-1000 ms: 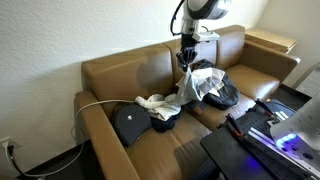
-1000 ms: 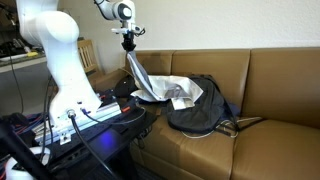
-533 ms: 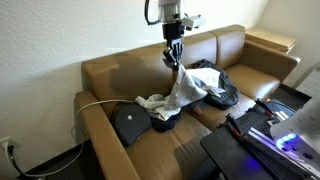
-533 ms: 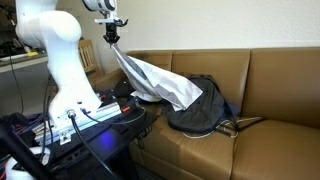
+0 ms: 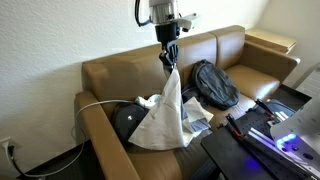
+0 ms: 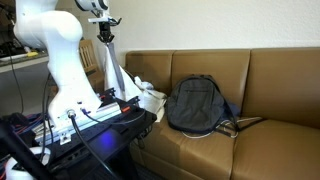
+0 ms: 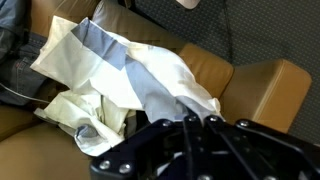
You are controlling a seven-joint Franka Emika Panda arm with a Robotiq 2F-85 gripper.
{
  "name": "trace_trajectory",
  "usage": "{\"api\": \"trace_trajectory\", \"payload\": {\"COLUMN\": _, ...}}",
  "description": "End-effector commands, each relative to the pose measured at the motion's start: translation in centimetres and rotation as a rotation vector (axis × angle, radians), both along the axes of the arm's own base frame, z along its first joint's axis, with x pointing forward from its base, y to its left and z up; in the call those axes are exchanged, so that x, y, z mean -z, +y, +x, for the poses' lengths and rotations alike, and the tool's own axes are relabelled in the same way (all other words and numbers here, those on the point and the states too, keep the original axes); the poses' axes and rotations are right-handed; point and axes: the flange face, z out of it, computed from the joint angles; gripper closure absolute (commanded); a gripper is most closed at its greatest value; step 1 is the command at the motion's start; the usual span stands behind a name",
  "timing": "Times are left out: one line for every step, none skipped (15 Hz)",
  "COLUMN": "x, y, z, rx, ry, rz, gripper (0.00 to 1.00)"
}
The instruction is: Move the white cloth on top of the grey backpack to the left side of the sofa
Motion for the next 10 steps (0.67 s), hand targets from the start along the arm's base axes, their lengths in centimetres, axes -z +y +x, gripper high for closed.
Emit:
{"api": "trace_trajectory", "payload": {"x": 2.3, "y": 0.5, "z": 0.9, "rx": 0.016, "ry": 0.025, "rz": -0.023, "gripper": 1.0}}
{"api": "trace_trajectory", "payload": {"x": 3.0, "y": 0.8, "z": 1.1, "rx": 0.023, "ry": 0.028, "rz": -0.028, "gripper": 1.0}}
{"api": "trace_trajectory", "payload": {"x": 3.4, "y": 1.3, "z": 1.6, "rx": 0.04, "ry": 0.038, "rz": -0.025, "gripper": 1.0}}
{"api": "trace_trajectory", "payload": {"x": 3.5, "y": 1.9, "z": 2.1, "rx": 0.054, "ry": 0.044, "rz": -0.021, "gripper": 1.0}}
{"api": "trace_trajectory", "payload": {"x": 3.0, "y": 3.0, "z": 2.3, "rx": 0.05, "ry": 0.039, "rz": -0.011, "gripper": 1.0}}
{"api": "trace_trajectory", "payload": {"x": 2.1, "y": 4.4, "z": 2.4, "rx": 0.037, "ry": 0.017, "rz": 0.011, "gripper": 1.0}}
{"api": "trace_trajectory", "payload": {"x": 0.5, "y": 6.1, "z": 2.7, "rx": 0.027, "ry": -0.042, "rz": 0.042, "gripper": 1.0}}
{"api": "trace_trajectory", "payload": {"x": -0.8, "y": 7.6, "z": 3.0, "rx": 0.033, "ry": -0.089, "rz": 0.08, "gripper": 1.0}}
{"api": "trace_trajectory", "payload": {"x": -2.5, "y": 9.2, "z": 3.5, "rx": 0.055, "ry": -0.145, "rz": 0.124, "gripper": 1.0}}
{"api": "trace_trajectory", "payload": {"x": -4.2, "y": 10.7, "z": 3.8, "rx": 0.088, "ry": -0.178, "rz": 0.161, "gripper": 1.0}}
